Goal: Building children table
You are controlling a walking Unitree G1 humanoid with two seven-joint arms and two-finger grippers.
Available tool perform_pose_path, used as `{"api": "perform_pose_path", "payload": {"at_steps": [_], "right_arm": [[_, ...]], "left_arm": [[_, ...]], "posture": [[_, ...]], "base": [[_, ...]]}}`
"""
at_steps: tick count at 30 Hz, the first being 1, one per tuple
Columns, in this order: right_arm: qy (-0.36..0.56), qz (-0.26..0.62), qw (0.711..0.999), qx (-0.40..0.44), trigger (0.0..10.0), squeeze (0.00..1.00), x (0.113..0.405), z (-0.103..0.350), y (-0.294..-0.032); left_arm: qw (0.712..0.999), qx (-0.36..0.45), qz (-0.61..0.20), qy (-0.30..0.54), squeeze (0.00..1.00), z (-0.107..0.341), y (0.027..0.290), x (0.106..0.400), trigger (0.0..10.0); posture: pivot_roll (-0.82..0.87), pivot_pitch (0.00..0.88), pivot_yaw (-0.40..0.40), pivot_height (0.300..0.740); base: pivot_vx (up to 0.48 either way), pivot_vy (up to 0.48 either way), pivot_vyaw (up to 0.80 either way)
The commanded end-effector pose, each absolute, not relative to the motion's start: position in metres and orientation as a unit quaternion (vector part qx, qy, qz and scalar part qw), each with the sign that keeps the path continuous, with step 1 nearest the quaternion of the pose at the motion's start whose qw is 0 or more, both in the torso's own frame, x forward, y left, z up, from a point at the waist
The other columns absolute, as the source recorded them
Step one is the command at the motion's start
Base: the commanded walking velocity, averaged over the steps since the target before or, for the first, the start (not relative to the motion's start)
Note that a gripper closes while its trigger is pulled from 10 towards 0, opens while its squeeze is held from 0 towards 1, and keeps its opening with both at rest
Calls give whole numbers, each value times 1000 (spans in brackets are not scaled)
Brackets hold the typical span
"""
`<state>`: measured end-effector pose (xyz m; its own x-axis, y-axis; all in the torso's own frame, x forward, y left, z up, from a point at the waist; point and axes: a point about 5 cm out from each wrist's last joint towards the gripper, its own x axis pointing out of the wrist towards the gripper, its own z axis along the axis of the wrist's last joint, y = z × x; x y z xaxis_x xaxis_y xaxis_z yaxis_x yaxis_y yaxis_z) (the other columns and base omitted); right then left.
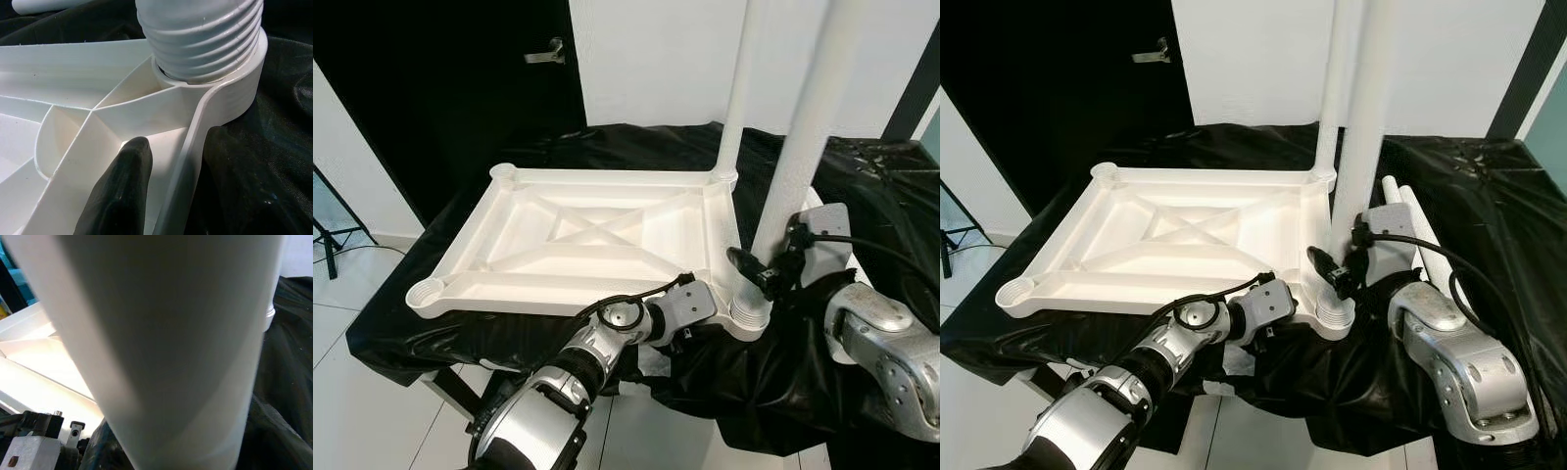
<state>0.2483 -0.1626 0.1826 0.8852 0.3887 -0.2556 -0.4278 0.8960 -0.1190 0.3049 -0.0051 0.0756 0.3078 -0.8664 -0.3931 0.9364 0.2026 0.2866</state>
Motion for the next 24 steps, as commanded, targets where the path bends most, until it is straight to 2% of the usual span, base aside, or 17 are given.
{"api": "perform_pose_path", "payload": {"at_steps": [1, 10, 16, 24], "right_arm": [[324, 240, 913, -59, 10000, 0, 226, 112, -158], [348, 243, 904, -45, 10000, 0, 210, 93, -155], [343, 258, 901, -65, 10000, 0, 203, 94, -156], [354, 235, 904, -42, 10000, 0, 199, 88, -159]], "left_arm": [[801, 227, -543, 109, 0, 63, 10, 307, 10000], [804, 227, -539, 110, 0, 62, 13, 308, 10000], [801, 230, -542, 111, 0, 62, 12, 308, 10000], [799, 231, -544, 109, 0, 64, 11, 308, 10000]], "posture": [[-178, 3, 33, 740], [-174, 2, 35, 740], [-188, 5, 49, 740], [-189, 7, 49, 740]], "base": [[0, 0, 0], [0, 0, 0], [0, 0, 0], [0, 0, 0]]}}
